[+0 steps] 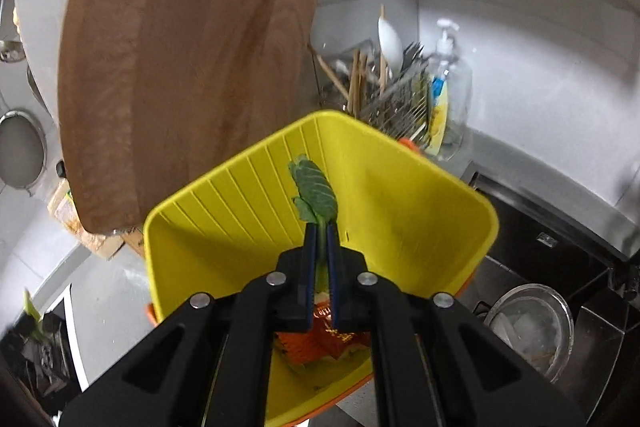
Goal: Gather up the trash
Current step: 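Carry the green leaf to the yellow bin and open the right tool, then drop the bok choy stalk into the yellow bin with the left tool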
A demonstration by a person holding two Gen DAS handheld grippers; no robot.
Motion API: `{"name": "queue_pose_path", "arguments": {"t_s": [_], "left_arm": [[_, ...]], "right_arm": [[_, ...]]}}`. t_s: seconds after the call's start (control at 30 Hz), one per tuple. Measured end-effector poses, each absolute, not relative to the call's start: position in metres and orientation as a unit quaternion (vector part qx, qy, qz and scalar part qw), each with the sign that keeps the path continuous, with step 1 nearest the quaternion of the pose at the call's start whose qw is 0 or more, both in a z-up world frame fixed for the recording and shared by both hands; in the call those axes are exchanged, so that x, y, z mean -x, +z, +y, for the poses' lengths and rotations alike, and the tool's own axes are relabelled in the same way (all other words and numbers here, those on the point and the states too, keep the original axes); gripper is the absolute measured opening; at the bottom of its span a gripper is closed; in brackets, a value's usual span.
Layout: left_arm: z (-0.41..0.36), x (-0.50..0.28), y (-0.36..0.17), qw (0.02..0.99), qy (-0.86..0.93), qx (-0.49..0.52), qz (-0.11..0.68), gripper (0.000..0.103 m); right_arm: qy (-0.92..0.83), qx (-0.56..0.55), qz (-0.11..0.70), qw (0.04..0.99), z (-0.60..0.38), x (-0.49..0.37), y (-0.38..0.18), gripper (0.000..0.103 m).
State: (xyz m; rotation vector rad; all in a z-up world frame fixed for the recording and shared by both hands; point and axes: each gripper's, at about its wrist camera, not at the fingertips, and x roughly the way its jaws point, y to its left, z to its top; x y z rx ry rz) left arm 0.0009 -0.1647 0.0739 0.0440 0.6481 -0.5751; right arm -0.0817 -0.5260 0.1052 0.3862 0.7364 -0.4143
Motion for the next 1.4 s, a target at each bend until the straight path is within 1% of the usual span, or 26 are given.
{"name": "queue_pose_path", "arguments": {"t_s": [0.1,0.13,0.17,0.2,0.27,0.43,0.5,0.53,0.6,0.7,1.03,1.4], "left_arm": [[-0.208,0.005,0.097,0.896,-0.333,-0.027,0.293,0.011],[-0.224,0.006,0.103,0.892,-0.348,-0.029,0.286,0.011],[-0.236,0.006,0.108,0.889,-0.359,-0.031,0.283,0.011],[-0.248,0.006,0.113,0.886,-0.368,-0.035,0.278,0.011],[-0.275,0.004,0.124,0.882,-0.386,-0.043,0.266,0.011],[-0.323,0.001,0.134,0.872,-0.413,-0.068,0.252,0.011],[-0.343,-0.002,0.134,0.866,-0.423,-0.077,0.256,0.011],[-0.351,-0.003,0.133,0.862,-0.429,-0.080,0.259,0.011],[-0.365,-0.006,0.131,0.858,-0.430,-0.087,0.268,0.011],[-0.394,-0.011,0.122,0.842,-0.439,-0.095,0.300,0.011],[-0.440,-0.004,0.104,0.810,-0.469,-0.126,0.330,0.011],[-0.452,0.002,0.096,0.801,-0.479,-0.144,0.330,0.011]], "right_arm": [[-0.185,-0.200,0.370,0.888,-0.534,0.081,0.096,0.005],[-0.175,-0.201,0.380,0.886,-0.537,0.079,0.093,0.011],[-0.168,-0.205,0.385,0.884,-0.540,0.078,0.091,0.027],[-0.169,-0.200,0.376,0.889,-0.543,0.079,0.093,0.059],[-0.186,-0.180,0.358,0.897,-0.546,0.087,0.104,0.075],[-0.158,-0.211,0.290,0.920,-0.570,0.123,0.136,0.075],[-0.159,-0.226,0.259,0.926,-0.579,0.140,0.147,0.077],[-0.166,-0.228,0.240,0.929,-0.582,0.151,0.154,0.079],[-0.176,-0.226,0.213,0.934,-0.587,0.170,0.162,0.079],[-0.190,-0.230,0.194,0.935,-0.593,0.191,0.168,0.079],[-0.246,-0.276,0.200,0.907,-0.612,0.244,0.141,0.079],[-0.284,-0.279,0.192,0.897,-0.606,0.276,0.142,0.079]]}}
